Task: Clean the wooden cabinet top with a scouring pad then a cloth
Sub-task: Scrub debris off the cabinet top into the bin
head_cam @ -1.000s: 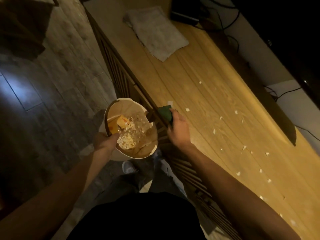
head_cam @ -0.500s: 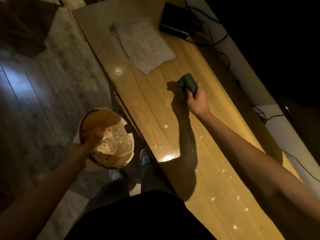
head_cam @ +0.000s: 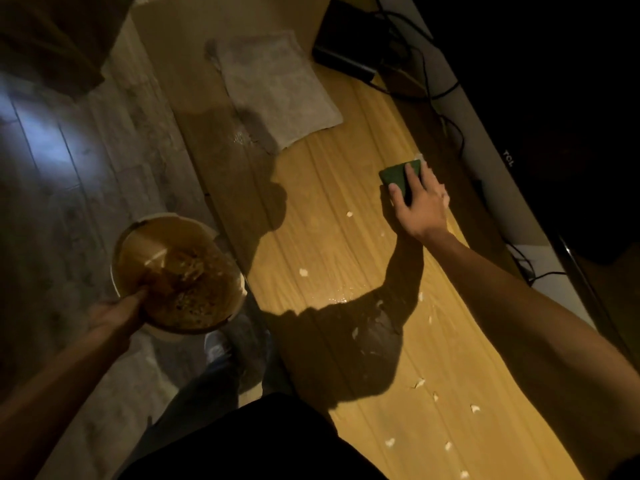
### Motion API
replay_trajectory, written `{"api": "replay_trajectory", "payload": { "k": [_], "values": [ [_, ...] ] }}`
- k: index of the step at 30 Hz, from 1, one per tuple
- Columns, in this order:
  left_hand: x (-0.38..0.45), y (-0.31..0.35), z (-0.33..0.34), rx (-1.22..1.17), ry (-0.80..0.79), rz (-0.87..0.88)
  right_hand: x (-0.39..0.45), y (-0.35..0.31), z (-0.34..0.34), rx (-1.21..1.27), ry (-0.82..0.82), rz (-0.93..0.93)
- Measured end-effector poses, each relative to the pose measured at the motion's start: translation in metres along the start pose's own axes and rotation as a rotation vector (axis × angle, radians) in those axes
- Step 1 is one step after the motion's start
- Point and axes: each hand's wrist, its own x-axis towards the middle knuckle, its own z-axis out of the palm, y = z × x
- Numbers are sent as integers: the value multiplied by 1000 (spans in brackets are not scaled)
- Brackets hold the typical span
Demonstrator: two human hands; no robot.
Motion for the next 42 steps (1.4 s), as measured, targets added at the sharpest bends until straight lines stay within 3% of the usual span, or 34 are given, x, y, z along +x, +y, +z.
{"api": "replay_trajectory", "payload": {
  "k": [9,19,25,34,42],
  "values": [
    [-35,8,1,2,-94,57,-1,-4,22,94,78,89],
    [-26,-6,-13,51,-123,-1,-7,-33,30,240,85,133],
    [-17,-7,-13,84,-142,55,1,-39,34,159,167,253],
    [-12,-20,-12,107,-142,110,-20,-69,49,-49,220,123],
    [-11,-22,-22,85,-141,168,-55,-119,74,-67,202,43]
  ]
}}
